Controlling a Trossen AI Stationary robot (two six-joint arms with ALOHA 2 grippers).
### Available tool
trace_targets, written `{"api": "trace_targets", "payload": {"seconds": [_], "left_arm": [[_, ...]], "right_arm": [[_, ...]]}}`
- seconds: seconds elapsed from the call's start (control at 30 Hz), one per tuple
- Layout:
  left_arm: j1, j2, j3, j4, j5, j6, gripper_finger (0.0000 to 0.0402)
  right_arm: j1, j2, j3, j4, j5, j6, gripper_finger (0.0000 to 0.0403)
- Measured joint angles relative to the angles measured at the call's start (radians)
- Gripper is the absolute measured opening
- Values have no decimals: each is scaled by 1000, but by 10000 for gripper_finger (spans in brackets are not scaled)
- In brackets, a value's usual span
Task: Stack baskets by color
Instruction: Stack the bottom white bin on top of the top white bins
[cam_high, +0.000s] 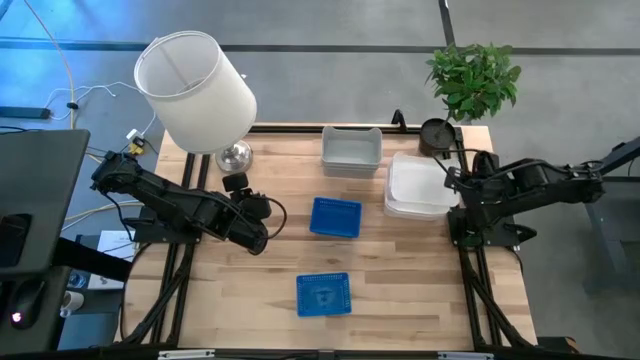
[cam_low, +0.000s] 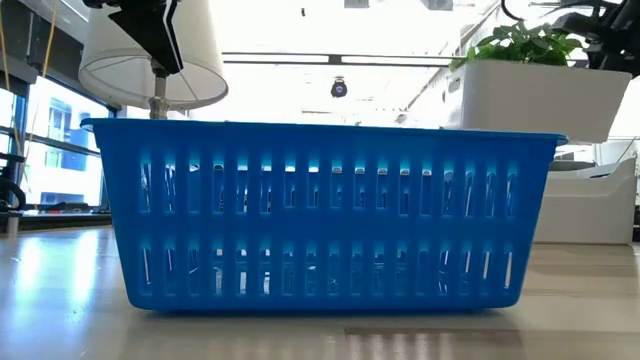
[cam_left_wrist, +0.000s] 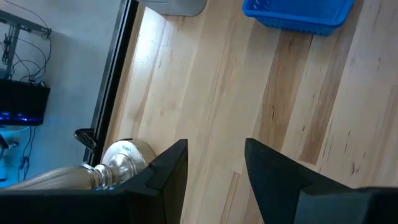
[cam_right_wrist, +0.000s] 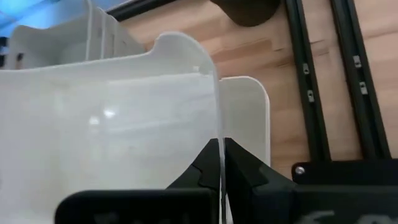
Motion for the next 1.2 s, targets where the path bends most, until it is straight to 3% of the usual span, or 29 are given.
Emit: {"api": "trace_targets", "payload": {"seconds": [0.6, 1.2], "left_arm": [[-2, 0, 0, 0, 40, 29, 145], [-2, 0, 0, 0, 44, 45, 145]], "right_arm": [[-164, 143, 0, -2, -84, -94, 0], [-184, 260, 0, -2, -143, -127, 0]]}}
